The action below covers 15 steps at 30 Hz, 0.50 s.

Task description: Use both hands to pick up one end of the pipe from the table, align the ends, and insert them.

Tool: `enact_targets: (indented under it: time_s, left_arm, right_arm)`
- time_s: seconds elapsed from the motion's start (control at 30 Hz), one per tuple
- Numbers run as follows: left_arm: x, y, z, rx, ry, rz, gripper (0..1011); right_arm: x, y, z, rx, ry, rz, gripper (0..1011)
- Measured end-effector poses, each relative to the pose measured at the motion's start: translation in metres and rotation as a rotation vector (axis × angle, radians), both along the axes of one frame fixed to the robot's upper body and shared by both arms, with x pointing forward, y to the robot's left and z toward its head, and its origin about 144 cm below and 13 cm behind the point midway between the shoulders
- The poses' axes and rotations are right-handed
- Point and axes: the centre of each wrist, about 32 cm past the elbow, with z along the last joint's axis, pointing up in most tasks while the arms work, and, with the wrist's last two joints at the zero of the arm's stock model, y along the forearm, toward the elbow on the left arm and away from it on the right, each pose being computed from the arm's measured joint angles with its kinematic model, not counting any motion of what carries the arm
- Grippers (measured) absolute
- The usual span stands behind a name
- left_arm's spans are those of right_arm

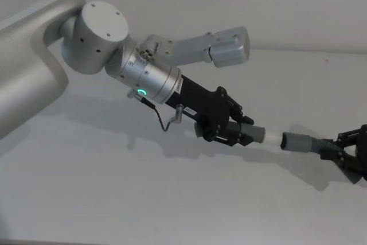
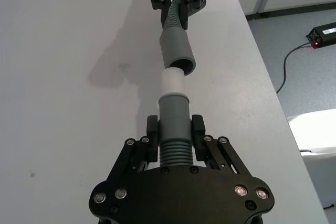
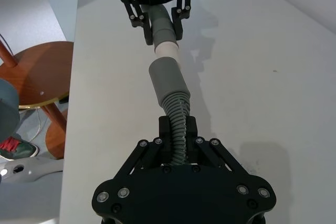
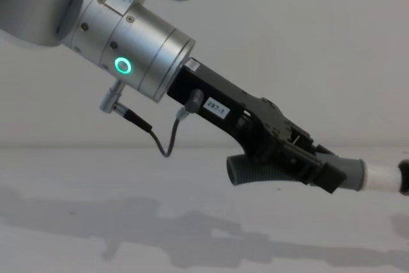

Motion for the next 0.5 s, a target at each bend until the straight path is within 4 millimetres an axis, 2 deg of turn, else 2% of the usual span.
enact_targets:
  time_s: [0.5]
  left_arm:
    - [0.0018, -0.0026, -0.0016, -0.008, 0.003, -0.011, 368]
  right_arm:
    - [0.0000, -0.0001, 0.0000, 0.000, 0.000, 0.000, 158]
